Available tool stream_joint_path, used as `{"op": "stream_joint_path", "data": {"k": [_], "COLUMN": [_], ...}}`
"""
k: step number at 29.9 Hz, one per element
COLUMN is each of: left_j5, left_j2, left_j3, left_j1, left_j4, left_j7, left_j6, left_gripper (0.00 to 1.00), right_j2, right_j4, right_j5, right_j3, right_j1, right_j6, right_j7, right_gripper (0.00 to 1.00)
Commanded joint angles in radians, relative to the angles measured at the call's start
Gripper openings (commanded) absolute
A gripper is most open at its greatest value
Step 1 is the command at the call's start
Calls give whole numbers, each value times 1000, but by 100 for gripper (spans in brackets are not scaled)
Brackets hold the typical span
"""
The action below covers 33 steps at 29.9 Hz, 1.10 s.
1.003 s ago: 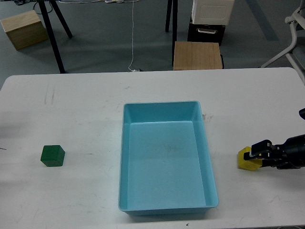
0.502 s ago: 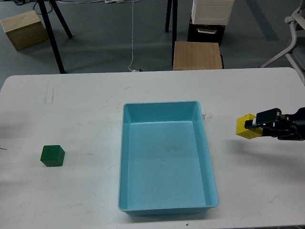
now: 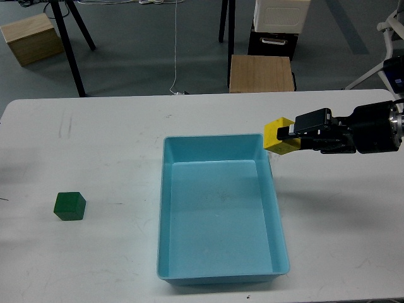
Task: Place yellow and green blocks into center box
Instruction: 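Lift the yellow cube and carry it over the blue tray, then open the right gripper to drop the yellow cube into the tray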
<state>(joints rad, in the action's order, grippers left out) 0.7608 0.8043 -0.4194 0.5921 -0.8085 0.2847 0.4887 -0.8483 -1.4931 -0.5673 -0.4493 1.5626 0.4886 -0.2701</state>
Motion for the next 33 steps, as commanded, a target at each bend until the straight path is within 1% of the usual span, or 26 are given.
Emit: {"op": "stream_joint_path", "data": {"k": [1, 11, 16, 17, 20, 22, 23, 26, 33], "left_j5": [0, 0, 0, 0, 0, 0, 0, 0, 0], "left_j2": [4, 7, 7, 7, 7, 7, 7, 7, 7], "left_j3": [-4, -3, -1, -2, -2, -2, -2, -2, -2], "left_j1": [0, 2, 2, 2, 3, 5, 5, 5, 5], "left_j4": [-1, -1, -1, -1, -1, -1, -1, -1, -1], "left_j7": [1, 1, -1, 1, -1, -1, 1, 1, 1], "left_j6": [0, 0, 0, 0, 0, 0, 0, 0, 0], "left_gripper": [100, 100, 100, 100, 100, 100, 100, 100, 100], "right_j2": [75, 215, 270, 272, 276, 285, 291, 299, 301], "right_j4": [50, 152, 204, 206, 220, 249, 263, 274, 275], "right_j5": [1, 3, 7, 13, 44, 52, 64, 113, 118], "right_j3": [-2, 4, 6, 6, 6, 9, 12, 12, 11], "right_j1": [-30, -99, -118, -118, -118, -116, -116, -116, -115], "right_j6": [0, 0, 0, 0, 0, 0, 0, 0, 0], "right_j7": [0, 0, 2, 2, 3, 2, 2, 3, 2], "right_gripper": [22, 22, 30, 34, 63, 86, 94, 96, 96]}}
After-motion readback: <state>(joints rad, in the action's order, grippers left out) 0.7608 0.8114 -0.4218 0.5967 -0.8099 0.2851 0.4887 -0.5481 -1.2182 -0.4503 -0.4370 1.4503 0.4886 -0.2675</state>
